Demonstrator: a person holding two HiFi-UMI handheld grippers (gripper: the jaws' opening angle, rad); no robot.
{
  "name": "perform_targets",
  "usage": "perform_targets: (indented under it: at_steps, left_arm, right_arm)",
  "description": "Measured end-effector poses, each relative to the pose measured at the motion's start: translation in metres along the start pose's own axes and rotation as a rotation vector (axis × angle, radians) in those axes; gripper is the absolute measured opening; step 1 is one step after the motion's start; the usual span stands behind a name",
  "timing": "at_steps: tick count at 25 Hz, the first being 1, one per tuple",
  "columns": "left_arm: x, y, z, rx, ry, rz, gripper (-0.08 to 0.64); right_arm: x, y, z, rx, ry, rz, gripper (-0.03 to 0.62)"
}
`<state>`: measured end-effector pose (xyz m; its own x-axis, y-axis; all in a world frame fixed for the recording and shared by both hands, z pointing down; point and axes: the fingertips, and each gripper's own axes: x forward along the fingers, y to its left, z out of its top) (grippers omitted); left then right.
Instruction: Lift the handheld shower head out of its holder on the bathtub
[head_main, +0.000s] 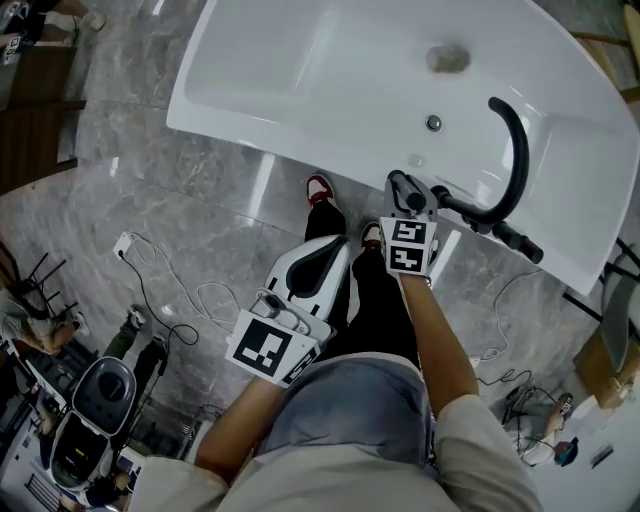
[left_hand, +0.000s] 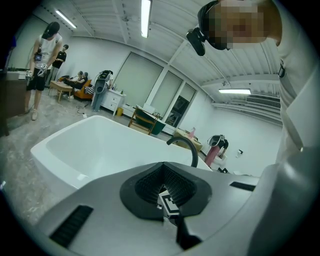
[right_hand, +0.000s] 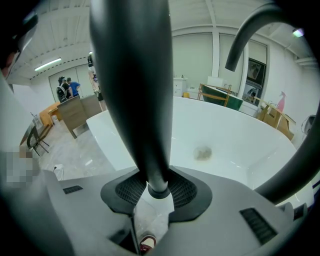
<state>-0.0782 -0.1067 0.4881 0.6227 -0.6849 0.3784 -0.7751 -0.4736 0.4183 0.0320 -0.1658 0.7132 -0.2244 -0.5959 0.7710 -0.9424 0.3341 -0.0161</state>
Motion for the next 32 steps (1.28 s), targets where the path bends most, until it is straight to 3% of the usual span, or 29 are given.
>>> perform_targets:
  at_steps: [32]
  left_arm:
    - [0.000,-0.010,-0.003,-0.032,-0.007,0.017,0.005]
  right_arm:
    - [-0.037,-0.001,0.002,-0.053,-0.021,0.015,0.144]
